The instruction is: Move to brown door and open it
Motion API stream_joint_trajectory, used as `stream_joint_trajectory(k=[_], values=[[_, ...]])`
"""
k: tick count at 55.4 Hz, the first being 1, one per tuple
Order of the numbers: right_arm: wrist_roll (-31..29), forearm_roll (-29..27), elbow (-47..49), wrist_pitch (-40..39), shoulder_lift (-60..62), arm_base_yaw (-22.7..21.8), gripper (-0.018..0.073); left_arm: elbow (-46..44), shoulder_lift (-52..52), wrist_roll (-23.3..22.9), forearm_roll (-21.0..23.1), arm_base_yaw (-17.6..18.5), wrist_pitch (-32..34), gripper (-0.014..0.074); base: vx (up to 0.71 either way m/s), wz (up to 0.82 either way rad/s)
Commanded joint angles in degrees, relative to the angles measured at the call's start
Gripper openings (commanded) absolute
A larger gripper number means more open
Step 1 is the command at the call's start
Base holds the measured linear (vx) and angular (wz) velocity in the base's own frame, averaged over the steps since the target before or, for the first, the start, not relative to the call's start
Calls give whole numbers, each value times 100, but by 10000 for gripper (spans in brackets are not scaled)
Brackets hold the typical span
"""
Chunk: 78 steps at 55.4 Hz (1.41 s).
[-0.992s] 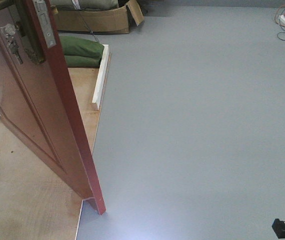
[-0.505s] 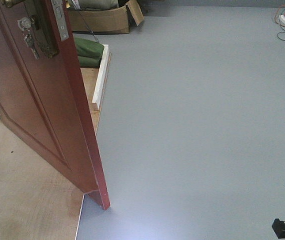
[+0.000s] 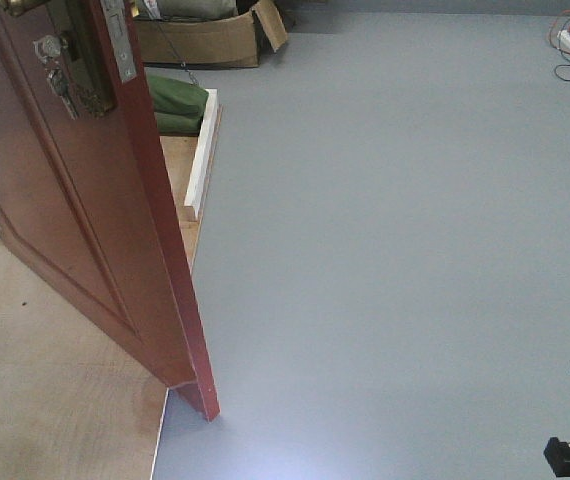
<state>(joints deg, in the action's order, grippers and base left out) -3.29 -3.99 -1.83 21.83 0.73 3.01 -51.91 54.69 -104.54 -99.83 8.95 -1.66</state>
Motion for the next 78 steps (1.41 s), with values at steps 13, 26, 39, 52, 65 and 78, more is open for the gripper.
stream_joint_trajectory(k=[13, 26, 39, 52, 65, 78], values=[[-45, 19, -19, -443, 32, 8, 0, -216, -71, -9, -336, 11, -68, -6, 0, 0], [-45, 19, -19, -443, 32, 8, 0, -216, -71, -9, -336, 11, -68, -6, 0, 0], [-45, 19, -19, -472, 32, 8, 0, -216, -71, -9, -336, 11, -68, -6, 0, 0], [-45, 19, -19, -469, 32, 8, 0, -216, -71, -9, -336, 11, -68, -6, 0, 0], [-45, 19, -19, -469, 32, 8, 0, -216, -71, -9, -336, 11, -68, -6, 2, -2], [-45, 19, -19, -464, 32, 8, 0, -216, -71, -4, -336, 11, -68, -6, 7, 0]])
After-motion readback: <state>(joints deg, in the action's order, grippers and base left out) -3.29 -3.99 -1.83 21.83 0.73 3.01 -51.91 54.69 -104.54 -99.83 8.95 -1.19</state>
